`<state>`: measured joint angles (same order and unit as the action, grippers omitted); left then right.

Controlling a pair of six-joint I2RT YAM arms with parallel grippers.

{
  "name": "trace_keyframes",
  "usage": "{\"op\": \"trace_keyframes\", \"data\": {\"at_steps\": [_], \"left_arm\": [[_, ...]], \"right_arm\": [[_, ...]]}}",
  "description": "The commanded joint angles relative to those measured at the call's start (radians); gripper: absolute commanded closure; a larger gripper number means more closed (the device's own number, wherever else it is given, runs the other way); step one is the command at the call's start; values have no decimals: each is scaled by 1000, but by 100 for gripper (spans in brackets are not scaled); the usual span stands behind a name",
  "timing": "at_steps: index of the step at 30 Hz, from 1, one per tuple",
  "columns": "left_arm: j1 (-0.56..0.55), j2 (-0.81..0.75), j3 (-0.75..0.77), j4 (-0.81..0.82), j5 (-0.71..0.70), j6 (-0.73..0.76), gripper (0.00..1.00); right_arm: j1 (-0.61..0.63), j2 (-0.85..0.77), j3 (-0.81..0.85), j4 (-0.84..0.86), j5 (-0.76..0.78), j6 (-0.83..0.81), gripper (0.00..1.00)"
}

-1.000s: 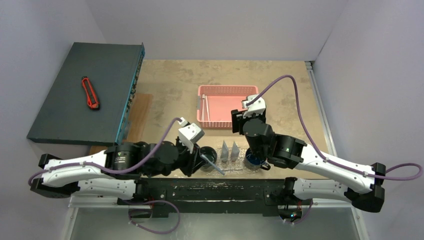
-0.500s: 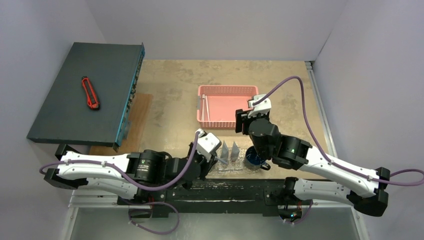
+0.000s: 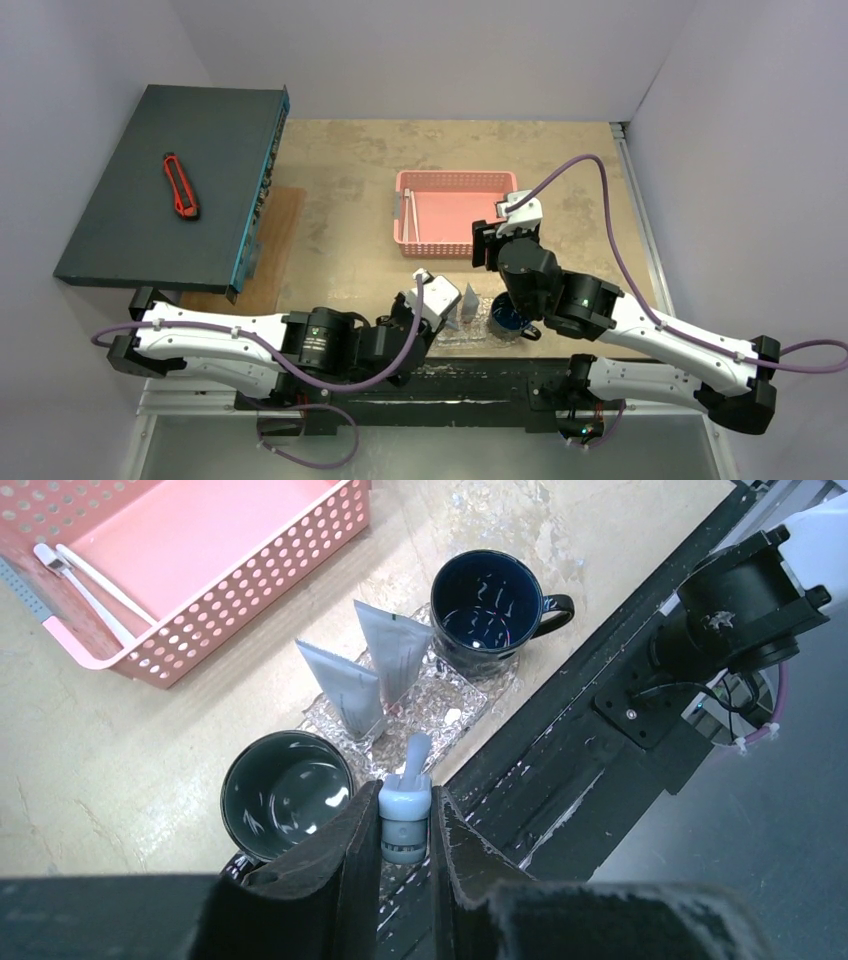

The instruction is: Prepare toiletry sets of a toothbrush and toothpaste on the tray

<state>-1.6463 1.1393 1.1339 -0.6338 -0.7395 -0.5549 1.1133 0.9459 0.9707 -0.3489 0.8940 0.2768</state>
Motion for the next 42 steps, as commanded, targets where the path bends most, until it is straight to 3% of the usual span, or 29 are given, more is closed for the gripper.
{"op": "trace_keyframes", "data": {"at_steps": [1,21,42], "left_arm": [[-15,10,6,28,-48,13,100],[-25,71,-38,74,-78,28,100],[-27,102,-196,282,-114,38,100]], "right_arm": [[-4,-21,-10,2,-7,15,34],[-6,-4,-12,2,-20,12,34],[-7,20,-24,16,-30,25,33]]}}
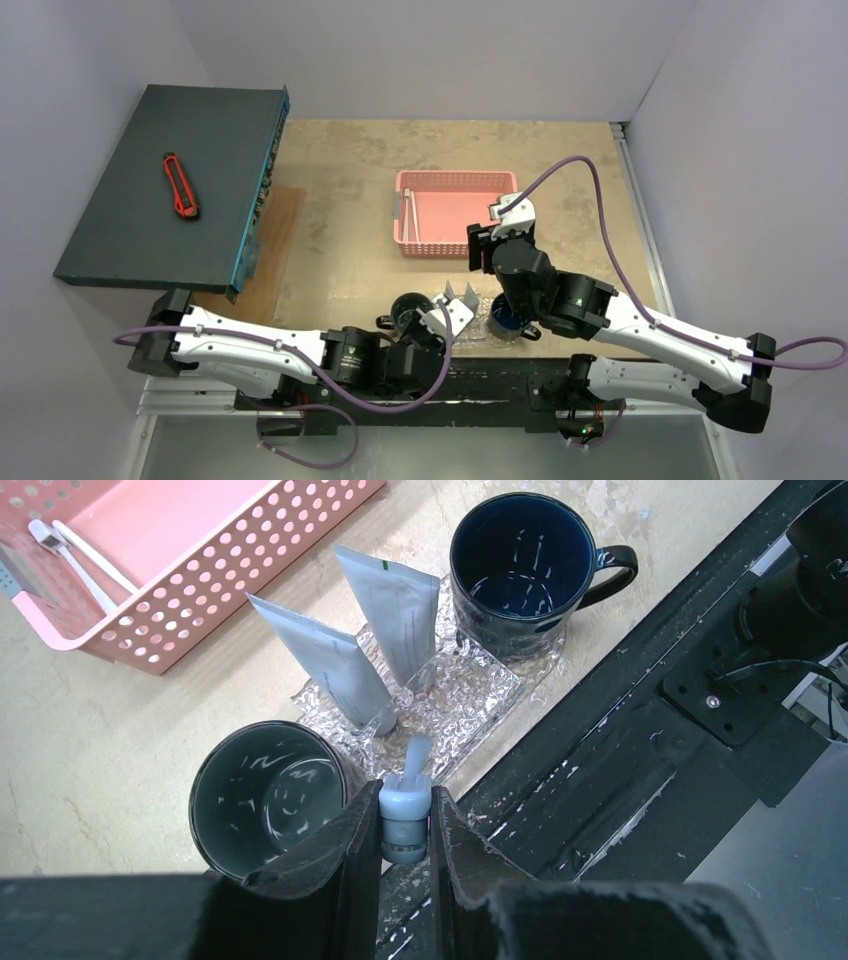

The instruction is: Prepare toiletry sets of a toothbrush and toothpaste on the tray

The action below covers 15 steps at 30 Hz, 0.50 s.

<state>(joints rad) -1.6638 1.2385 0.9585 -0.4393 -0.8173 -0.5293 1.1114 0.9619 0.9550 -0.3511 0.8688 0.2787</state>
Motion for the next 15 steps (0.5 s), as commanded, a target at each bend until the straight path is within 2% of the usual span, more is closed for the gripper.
{"op": "trace_keyframes", "data": {"at_steps": [1,15], "left_arm": [[-10,3,-26,95,-39,12,100],[-17,2,-118,190,-83,17,100]], "right_arm": [[-5,7,-9,17,-6,24,33],[-5,17,-9,17,-10,26,32]]}}
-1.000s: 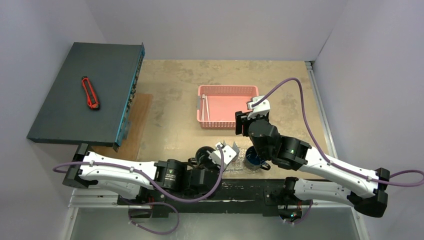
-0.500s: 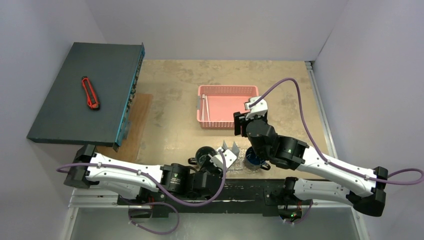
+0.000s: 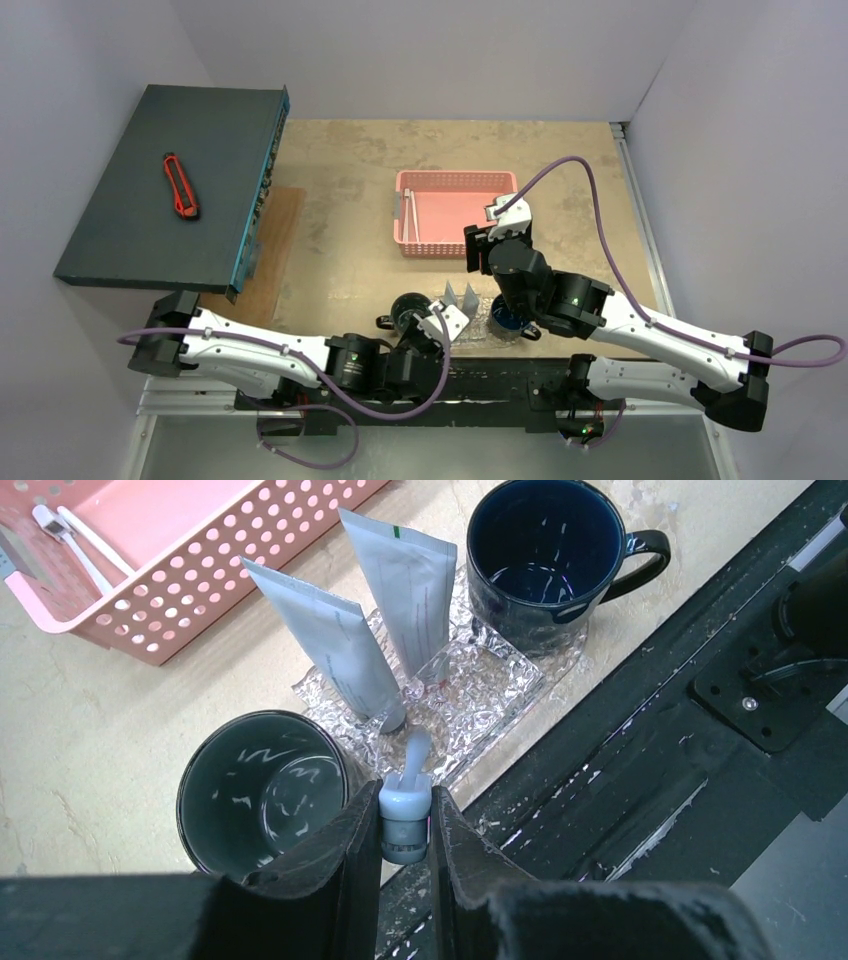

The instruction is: Prepare toiletry sets of a toothbrush and toothpaste on the tray

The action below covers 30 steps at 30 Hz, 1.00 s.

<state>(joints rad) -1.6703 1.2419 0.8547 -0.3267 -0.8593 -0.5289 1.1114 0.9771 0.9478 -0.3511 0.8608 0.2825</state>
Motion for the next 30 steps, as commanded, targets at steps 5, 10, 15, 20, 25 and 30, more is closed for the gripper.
{"op": "trace_keyframes", "data": {"at_steps": [5,10,15,20,25,30], "left_arm": [[-13,12,-17,86,-44,17,100],[-20,29,-12,75,-60,12,100],[-35,62,12,37,-91,0,100],[-54,96,30,-1,-124,-24,100],[-67,109,39,-28,-141,-42,97],[-78,104,40,-54,-152,-57,84]], "right_arm": [[-5,4,-5,22,-3,24,32],[-6,7,-4,21,-5,27,31],[-5,6,-9,22,-5,27,31],[-5,3,-12,20,-5,28,30],[-6,4,-12,21,-6,27,29],[-5,12,-7,23,-9,26,28]]}}
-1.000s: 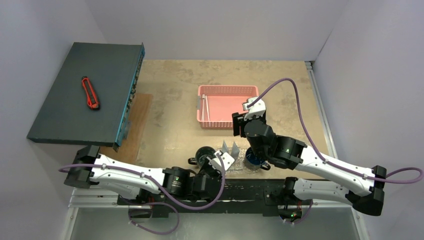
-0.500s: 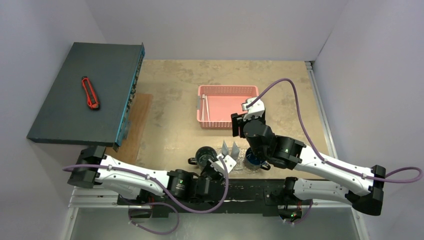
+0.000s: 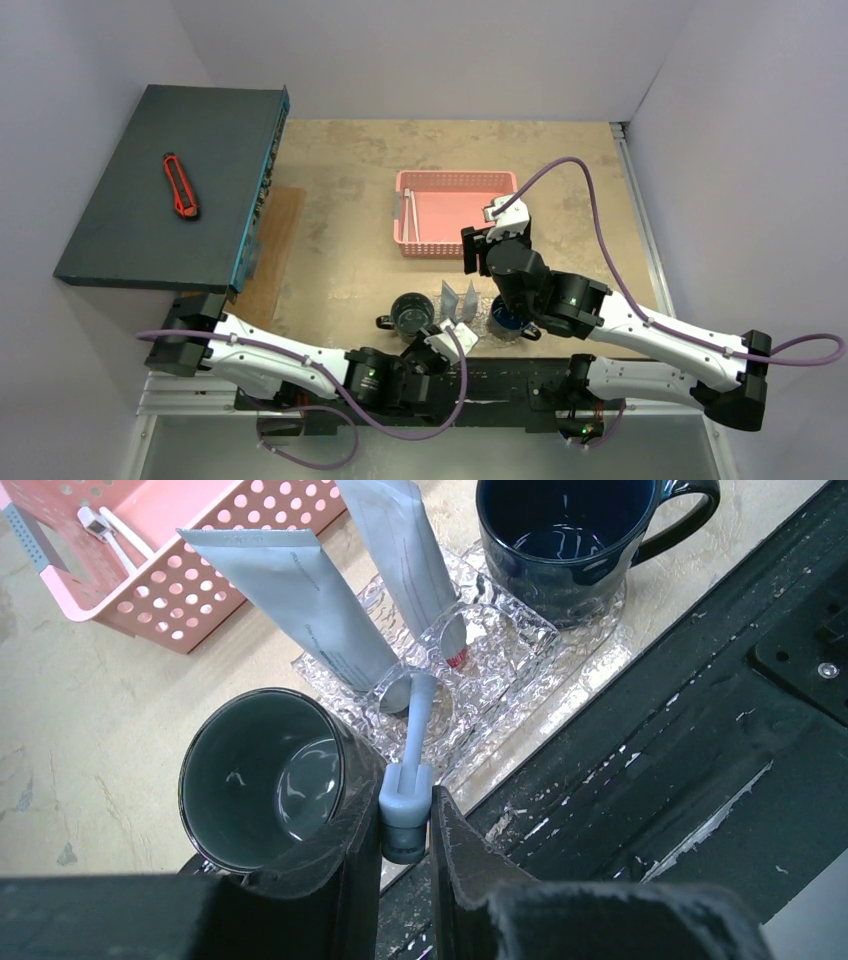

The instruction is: Prepare toiletry sets of a toothbrush and toothpaste on the tray

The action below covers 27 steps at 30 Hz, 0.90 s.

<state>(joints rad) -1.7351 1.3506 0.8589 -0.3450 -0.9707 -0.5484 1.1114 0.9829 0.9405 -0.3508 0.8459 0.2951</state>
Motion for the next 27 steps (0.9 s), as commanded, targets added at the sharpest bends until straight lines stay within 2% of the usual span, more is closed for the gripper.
{"op": "trace_keyframes", "data": {"at_steps": [1,11,19,27], "left_arm": [[-15,-6,34,-39,-42,-42,83],[-23,-27,51,-27,-42,-14,67],[-25,-76,77,9,-20,47,58],[-25,-154,137,-24,18,107,42]], "right_arm": [[-5,6,1,22,6,12,28],[-7,21,18,26,4,0,27],[-8,38,56,25,8,-27,26],[-34,76,118,21,-34,-61,22]]}}
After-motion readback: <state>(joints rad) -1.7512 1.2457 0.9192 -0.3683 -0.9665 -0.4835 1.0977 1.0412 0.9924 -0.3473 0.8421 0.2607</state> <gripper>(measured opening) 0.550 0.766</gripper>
